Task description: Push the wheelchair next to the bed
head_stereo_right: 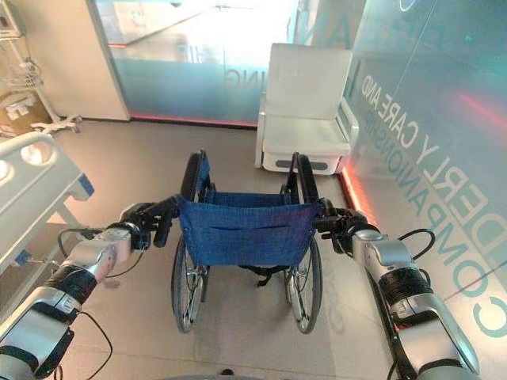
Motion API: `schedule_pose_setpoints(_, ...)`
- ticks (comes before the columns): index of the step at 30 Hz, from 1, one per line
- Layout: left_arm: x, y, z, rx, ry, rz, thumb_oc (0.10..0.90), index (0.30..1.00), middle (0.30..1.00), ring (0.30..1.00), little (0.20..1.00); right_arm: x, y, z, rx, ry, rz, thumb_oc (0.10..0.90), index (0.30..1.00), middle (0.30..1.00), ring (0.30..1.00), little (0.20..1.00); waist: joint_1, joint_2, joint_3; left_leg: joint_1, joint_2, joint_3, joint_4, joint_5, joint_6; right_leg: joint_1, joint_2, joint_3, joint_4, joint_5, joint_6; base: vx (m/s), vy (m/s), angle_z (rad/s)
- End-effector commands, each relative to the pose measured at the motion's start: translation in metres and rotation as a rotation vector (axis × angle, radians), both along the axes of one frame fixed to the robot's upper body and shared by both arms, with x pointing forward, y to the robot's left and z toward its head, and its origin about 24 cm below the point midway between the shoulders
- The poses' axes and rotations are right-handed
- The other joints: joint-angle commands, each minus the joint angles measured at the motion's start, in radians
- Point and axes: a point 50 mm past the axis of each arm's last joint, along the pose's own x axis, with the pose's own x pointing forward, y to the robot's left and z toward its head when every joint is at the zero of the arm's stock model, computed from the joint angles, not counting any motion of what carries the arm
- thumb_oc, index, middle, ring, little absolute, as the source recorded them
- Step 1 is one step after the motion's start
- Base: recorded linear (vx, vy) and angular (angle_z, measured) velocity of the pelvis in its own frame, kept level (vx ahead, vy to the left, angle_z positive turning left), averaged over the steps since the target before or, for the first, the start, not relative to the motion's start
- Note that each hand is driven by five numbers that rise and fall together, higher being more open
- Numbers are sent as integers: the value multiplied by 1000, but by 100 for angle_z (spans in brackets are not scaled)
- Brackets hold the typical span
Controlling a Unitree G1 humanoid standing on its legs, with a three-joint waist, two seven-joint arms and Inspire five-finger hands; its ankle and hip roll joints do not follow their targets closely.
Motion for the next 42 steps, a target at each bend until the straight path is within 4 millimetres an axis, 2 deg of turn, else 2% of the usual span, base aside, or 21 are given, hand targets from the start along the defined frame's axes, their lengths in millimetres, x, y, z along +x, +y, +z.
schedule_pose_setpoints(1,14,-50,21,-418,-167,-88,400,300,300,300,300,19,86,23,343,-169,322,400,300,300,300,300,8,-69,37,-7,-38,263,57,-88,-71,-86,-59,17,-215,388,43,333,-86,26)
schedule_pose_setpoints(3,14,-53,22,-420,-180,-101,400,300,300,300,300,22,82,30,339,-193,320,400,300,300,300,300,-23,-89,56,28,-72,230,74,-146,-64,-161,-41,38,-394,512,86,404,-81,34)
schedule_pose_setpoints(5,12,-57,19,-424,-167,-121,400,300,300,300,300,24,78,32,336,-190,303,400,300,300,300,300,-38,-92,72,66,-82,197,105,-196,-57,-202,-39,37,-460,555,94,542,-84,56)
schedule_pose_setpoints(9,5,-58,9,-428,-133,-154,400,300,300,300,300,24,68,27,326,-175,268,400,300,300,300,300,-49,-99,70,123,-95,162,170,-280,-42,-203,-44,18,-456,568,92,537,-105,47)
schedule_pose_setpoints(12,2,-63,0,-445,-105,-167,400,300,300,300,300,22,54,23,312,-157,235,400,300,300,300,300,-72,-95,35,150,-99,96,244,-322,-43,-172,-26,85,-408,541,53,533,-156,82)
schedule_pose_setpoints(15,0,-65,-2,-462,-99,-142,400,300,300,300,300,21,55,21,318,-150,245,400,300,300,300,300,-76,-74,1,161,-55,91,348,-230,-96,-141,-6,76,-335,482,11,379,-189,112)
schedule_pose_setpoints(17,-3,-67,-4,-468,-99,-112,400,300,300,300,300,18,64,17,311,-140,275,400,300,300,300,300,-78,-72,-18,116,-13,128,547,-48,-159,-88,6,57,-319,430,-36,408,-289,74)
schedule_pose_setpoints(18,-4,-68,-4,-472,-102,-107,400,300,300,300,300,18,65,16,304,-139,281,400,300,300,300,300,-73,-80,-17,91,-21,137,646,-15,-170,-70,0,57,-315,414,-48,340,-252,70)
schedule_pose_setpoints(20,-8,-63,-5,-483,-113,-84,400,300,300,300,300,16,66,18,285,-148,299,400,300,300,300,300,-49,-99,3,-97,-28,180,968,41,-208,12,-8,60,-302,355,-87,353,-244,42)
schedule_pose_setpoints(22,-9,-60,-3,-484,-119,-77,400,300,300,300,300,17,67,21,285,-153,303,400,300,300,300,300,-37,-104,17,-186,-3,204,1035,33,-205,44,-8,56,-293,332,-99,337,-160,-6)
schedule_pose_setpoints(23,-9,-57,-1,-484,-127,-81,400,300,300,300,300,20,69,25,283,-163,305,400,300,300,300,300,-15,-97,45,-245,28,215,968,-5,-186,92,11,72,-292,316,-98,317,-75,-22)
schedule_pose_setpoints(25,-9,-53,1,-483,-133,-83,400,300,300,300,300,21,71,28,281,-166,307,400,300,300,300,300,-7,-99,50,-252,34,221,876,-4,-179,104,15,78,-291,306,-95,330,-32,-27)
schedule_pose_setpoints(27,-8,-45,4,-485,-144,-84,400,300,300,300,300,27,79,33,271,-172,309,400,300,300,300,300,16,-91,68,-248,55,250,640,11,-174,138,33,94,-286,280,-93,423,43,-43)
schedule_pose_setpoints(30,-9,-43,1,-483,-143,-88,400,300,300,300,300,32,85,37,263,-166,310,400,300,300,300,300,55,-57,66,-287,49,297,275,89,-190,196,87,110,-288,249,-90,508,95,-9)
schedule_pose_setpoints(32,-15,-42,0,-474,-137,-93,400,300,300,300,300,29,83,30,260,-155,311,400,300,300,300,300,97,-55,50,-327,43,305,63,148,-193,283,103,134,-308,216,-82,592,92,14)
schedule_pose_setpoints(35,-21,-35,0,-469,-127,-73,400,300,300,300,300,27,78,25,266,-132,331,400,300,300,300,300,135,-56,25,-356,29,300,17,159,-192,345,107,153,-312,165,-81,543,100,-20)
schedule_pose_setpoints(37,-22,-26,-2,-466,-119,-33,400,300,300,300,300,28,81,20,272,-103,363,400,300,300,300,300,160,-63,-1,-334,11,288,39,135,-167,376,89,157,-308,132,-66,542,142,-44)
schedule_pose_setpoints(38,-23,-21,-5,-466,-111,-13,400,300,300,300,300,26,85,13,283,-84,380,400,300,300,300,300,176,-75,-14,-320,2,292,84,101,-142,399,57,129,-284,103,-52,490,147,-49)
schedule_pose_setpoints(39,-22,-21,-5,-466,-111,-13,400,300,300,300,300,26,85,12,282,-83,381,400,300,300,300,300,179,-73,-17,-322,6,293,90,98,-140,398,57,129,-282,104,-52,449,158,-68)
schedule_pose_setpoints(40,-22,-18,-6,-460,-103,-13,400,300,300,300,300,25,85,9,286,-75,382,400,300,300,300,300,189,-85,-24,-314,-6,295,107,72,-119,416,25,107,-251,107,-34,328,149,-69)
schedule_pose_setpoints(42,-19,-19,-9,-442,-92,-28,400,300,300,300,300,23,86,3,290,-72,374,400,300,300,300,300,203,-103,-40,-276,-33,284,103,34,-75,397,-41,44,-123,205,28,394,233,-47)
